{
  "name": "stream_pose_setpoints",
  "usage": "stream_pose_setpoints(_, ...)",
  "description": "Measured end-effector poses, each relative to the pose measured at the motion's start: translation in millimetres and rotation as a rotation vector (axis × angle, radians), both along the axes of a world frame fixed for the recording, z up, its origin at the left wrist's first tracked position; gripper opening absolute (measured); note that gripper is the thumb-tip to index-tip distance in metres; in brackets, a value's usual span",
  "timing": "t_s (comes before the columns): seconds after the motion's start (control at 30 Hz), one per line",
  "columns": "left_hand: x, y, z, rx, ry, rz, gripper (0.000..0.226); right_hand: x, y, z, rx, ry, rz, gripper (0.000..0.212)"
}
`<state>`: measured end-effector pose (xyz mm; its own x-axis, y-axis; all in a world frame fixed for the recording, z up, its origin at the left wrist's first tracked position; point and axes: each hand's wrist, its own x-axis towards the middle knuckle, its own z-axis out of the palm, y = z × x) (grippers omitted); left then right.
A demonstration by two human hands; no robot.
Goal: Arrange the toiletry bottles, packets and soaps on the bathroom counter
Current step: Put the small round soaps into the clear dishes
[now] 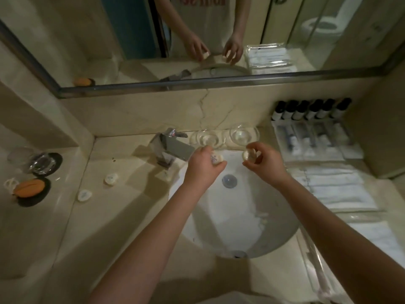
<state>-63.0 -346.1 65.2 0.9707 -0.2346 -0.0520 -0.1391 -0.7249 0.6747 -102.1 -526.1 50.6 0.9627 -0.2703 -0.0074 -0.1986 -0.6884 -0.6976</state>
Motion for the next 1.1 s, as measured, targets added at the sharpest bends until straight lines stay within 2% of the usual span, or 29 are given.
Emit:
stream_pose_setpoints(0.17, 26, -40, -7, 0.076, 0.027, -0.011, 0.045, 33, -48, -17, -0.034, 0.119, -0.020, 0.044)
stream_pose_setpoints(0.47, 78, -71, -26, 0.196, 0.093, -0.008, 0.037, 129, -75, -37, -0.431, 0.329, 0.150, 0.032)
stream_pose_setpoints(0.63, 101, -78, -31, 0.221, 0.091, -0.001, 0.039, 153, -84, -54, -0.604, 0.371, 0.240, 0.053)
stream_pose_setpoints(0.87, 110, -94, -49, 0.318, 0.162, 0.027, 0.035, 156, -94, -66, -0.589, 0.357, 0.285, 0.063)
stream_pose_setpoints(1.0, 129, -119, -57, 0.310, 0.171, -0.006, 0.035, 156, -94, -67, -0.583, 0.356, 0.300, 0.052)
stream_pose_setpoints(1.1, 145, -140, -60, 0.394, 0.129, -0.067, 0.039, 158, -95, -65, -0.589, 0.367, 0.288, 0.050)
